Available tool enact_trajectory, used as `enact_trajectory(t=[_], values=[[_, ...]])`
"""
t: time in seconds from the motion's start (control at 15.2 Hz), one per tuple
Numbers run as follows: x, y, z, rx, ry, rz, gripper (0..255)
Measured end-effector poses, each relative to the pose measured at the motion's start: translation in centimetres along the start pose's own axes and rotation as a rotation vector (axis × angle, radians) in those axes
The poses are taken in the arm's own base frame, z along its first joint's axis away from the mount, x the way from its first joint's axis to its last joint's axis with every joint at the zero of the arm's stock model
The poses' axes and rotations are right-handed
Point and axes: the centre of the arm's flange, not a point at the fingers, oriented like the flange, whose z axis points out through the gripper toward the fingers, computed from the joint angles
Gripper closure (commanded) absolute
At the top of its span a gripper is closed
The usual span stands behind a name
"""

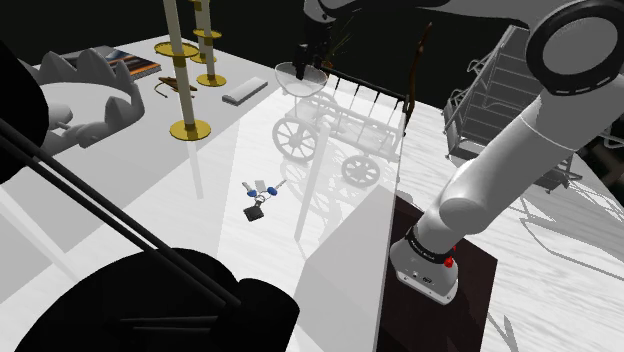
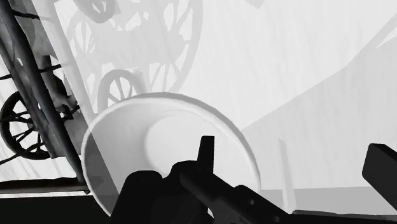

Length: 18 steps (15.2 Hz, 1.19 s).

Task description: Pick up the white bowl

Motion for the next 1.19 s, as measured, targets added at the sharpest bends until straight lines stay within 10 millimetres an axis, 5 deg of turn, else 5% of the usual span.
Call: enact_trajectory(t=[0.4, 0.92, 0.99, 1.19], values=[[6.5, 0.4, 3.0, -0.015, 0.001, -0.017, 0], [6.8, 0.0, 6.7, -0.017, 0.001, -0.019, 0], [6.8, 0.0, 6.8, -0.017, 0.001, -0.019, 255], [6.7, 0.0, 6.9, -0.017, 0.002, -0.019, 255]])
